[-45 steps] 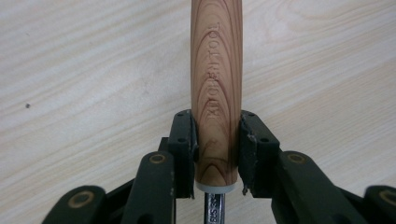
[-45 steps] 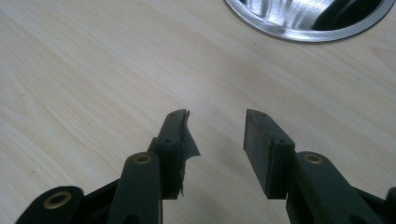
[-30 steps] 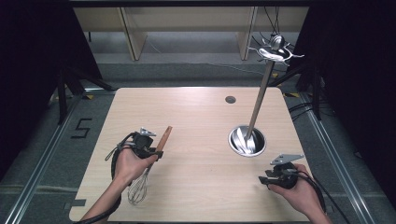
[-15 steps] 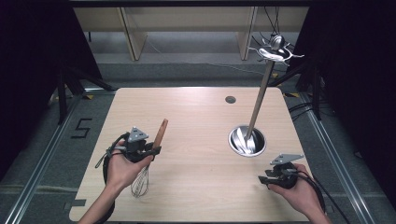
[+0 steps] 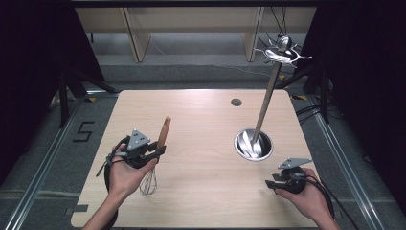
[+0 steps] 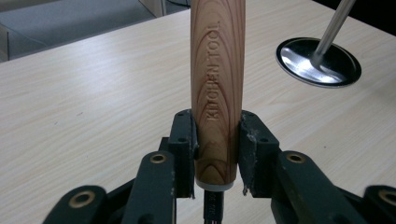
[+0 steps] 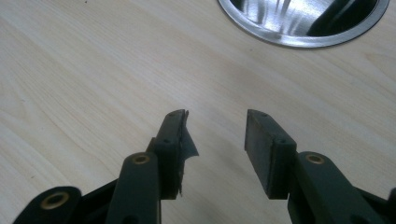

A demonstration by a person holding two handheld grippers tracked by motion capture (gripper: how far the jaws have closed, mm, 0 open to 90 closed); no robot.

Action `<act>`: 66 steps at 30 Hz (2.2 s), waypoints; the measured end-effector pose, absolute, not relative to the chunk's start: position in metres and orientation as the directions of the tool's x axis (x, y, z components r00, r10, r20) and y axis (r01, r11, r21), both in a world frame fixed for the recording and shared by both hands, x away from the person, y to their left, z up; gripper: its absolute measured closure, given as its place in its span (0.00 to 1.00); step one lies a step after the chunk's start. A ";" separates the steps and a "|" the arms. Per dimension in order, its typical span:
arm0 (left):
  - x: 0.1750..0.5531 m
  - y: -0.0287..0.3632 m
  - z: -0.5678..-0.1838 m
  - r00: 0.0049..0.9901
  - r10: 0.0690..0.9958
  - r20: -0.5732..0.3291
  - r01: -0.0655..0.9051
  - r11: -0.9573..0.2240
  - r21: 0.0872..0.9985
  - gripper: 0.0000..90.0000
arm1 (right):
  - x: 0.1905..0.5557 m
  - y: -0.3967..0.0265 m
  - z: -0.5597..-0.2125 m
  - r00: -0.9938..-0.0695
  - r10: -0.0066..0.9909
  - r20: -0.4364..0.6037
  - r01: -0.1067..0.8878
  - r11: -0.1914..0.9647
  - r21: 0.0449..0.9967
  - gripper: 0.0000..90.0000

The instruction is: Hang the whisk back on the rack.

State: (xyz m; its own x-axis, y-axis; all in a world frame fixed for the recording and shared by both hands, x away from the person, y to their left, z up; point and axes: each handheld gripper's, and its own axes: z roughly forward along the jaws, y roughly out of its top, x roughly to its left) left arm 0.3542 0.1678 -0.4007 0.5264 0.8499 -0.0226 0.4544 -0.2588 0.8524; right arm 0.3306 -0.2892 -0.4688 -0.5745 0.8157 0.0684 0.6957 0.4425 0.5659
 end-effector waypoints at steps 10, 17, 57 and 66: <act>0.353 0.167 -0.400 0.535 0.844 -0.028 0.403 -0.226 0.887 0.76 | 0.331 -0.289 -0.470 -0.565 0.821 0.080 0.694 0.421 0.584 0.65; 0.350 0.165 -0.394 0.537 0.843 -0.012 0.368 -0.221 0.903 0.76 | 0.331 -0.288 -0.470 -0.566 0.821 0.077 0.691 0.423 0.586 0.65; 0.341 0.118 -0.354 0.547 0.833 0.086 0.206 -0.233 0.950 0.76 | 0.331 -0.289 -0.469 -0.575 0.817 0.052 0.678 0.440 0.589 0.64; 0.340 0.109 -0.347 0.547 0.832 0.093 0.196 -0.235 0.952 0.76 | 0.330 -0.289 -0.468 -0.570 0.820 0.058 0.683 0.433 0.588 0.64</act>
State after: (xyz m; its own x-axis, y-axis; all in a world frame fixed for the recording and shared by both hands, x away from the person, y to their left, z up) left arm 0.3403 0.1093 -0.3470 0.5472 0.8318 0.0933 0.1956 -0.2355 0.9520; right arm 0.3304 -0.2890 -0.4681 -0.5701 0.8196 0.0576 0.6825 0.4334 0.5885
